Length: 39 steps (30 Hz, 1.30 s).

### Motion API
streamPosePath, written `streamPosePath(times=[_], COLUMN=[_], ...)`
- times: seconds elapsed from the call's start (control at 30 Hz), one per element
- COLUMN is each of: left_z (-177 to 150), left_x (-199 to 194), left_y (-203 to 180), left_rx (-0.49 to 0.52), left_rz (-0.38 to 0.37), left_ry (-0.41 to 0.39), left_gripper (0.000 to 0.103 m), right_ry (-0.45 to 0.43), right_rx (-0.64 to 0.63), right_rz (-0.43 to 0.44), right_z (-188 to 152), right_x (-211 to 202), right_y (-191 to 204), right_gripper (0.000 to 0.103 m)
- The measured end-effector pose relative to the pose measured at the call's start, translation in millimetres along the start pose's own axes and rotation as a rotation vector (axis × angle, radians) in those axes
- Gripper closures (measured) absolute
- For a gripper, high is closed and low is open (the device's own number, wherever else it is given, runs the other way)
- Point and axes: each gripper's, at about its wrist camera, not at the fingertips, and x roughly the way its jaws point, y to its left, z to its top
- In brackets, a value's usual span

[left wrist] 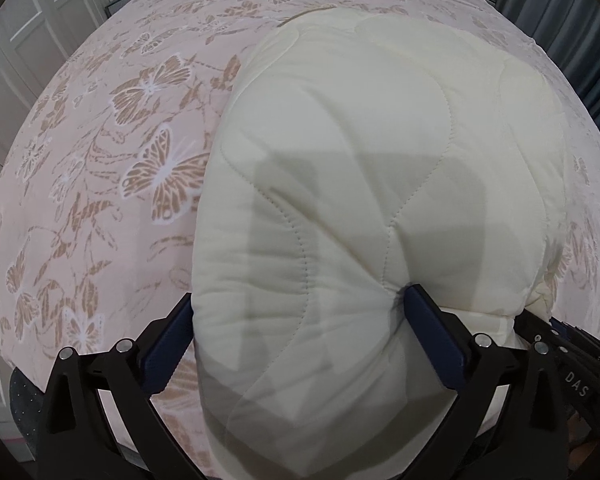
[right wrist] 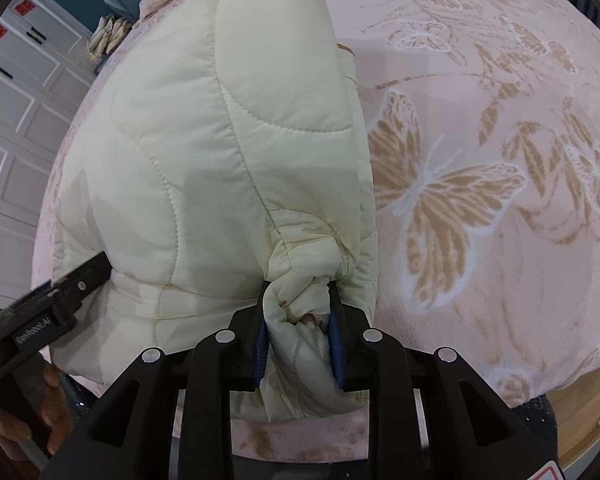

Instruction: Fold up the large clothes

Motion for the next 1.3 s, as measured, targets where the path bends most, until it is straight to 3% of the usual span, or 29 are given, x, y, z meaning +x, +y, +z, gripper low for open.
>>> streamPosePath(times=[0.1, 0.17, 0.23, 0.33, 0.5, 0.6, 0.8, 0.9, 0.97, 1.03, 1.13, 1.3], left_z=[3, 6, 7, 3, -7, -9, -4, 0, 3, 6, 13, 28], left_x=[0, -8, -19, -28, -8, 4, 15, 14, 5, -10, -40, -100], left_y=[8, 29, 52, 70, 74, 69, 56, 49, 40, 30, 19, 17], left_rx=[-0.039, -0.113, -0.179, -0.195, -0.228, -0.243, -0.234, -0.227, -0.182, -0.123, -0.026, 0.049], left_rz=[-0.051, -0.163, -0.228, -0.253, -0.393, -0.443, -0.428, -0.402, -0.37, -0.332, -0.297, -0.292], left_ry=[-0.002, 0.04, 0.034, 0.009, 0.081, 0.097, 0.097, 0.095, 0.081, 0.051, -0.009, -0.12], left_gripper=[0.005, 0.005, 0.005, 0.005, 0.005, 0.005, 0.005, 0.005, 0.006, 0.015, 0.03, 0.04], right_ry=[-0.037, -0.084, -0.168, -0.194, -0.046, -0.022, 0.004, 0.013, 0.021, 0.016, -0.021, -0.147], right_rx=[0.047, 0.076, 0.088, 0.115, 0.208, 0.249, 0.327, 0.323, 0.303, 0.274, 0.199, 0.059], right_rz=[0.073, 0.099, 0.084, 0.105, 0.261, 0.305, 0.416, 0.431, 0.42, 0.393, 0.327, 0.239], right_z=[3, 0, -5, -7, -9, -12, -17, -18, -12, -4, 1, 6], right_x=[-12, -33, -56, -66, -24, -7, 16, 21, 22, 18, -6, -65], right_y=[-10, -15, -19, -30, -37, -37, -46, -43, -33, -23, -7, 34], right_gripper=[0.075, 0.066, 0.038, 0.031, 0.031, 0.025, 0.018, 0.018, 0.026, 0.044, 0.062, 0.069])
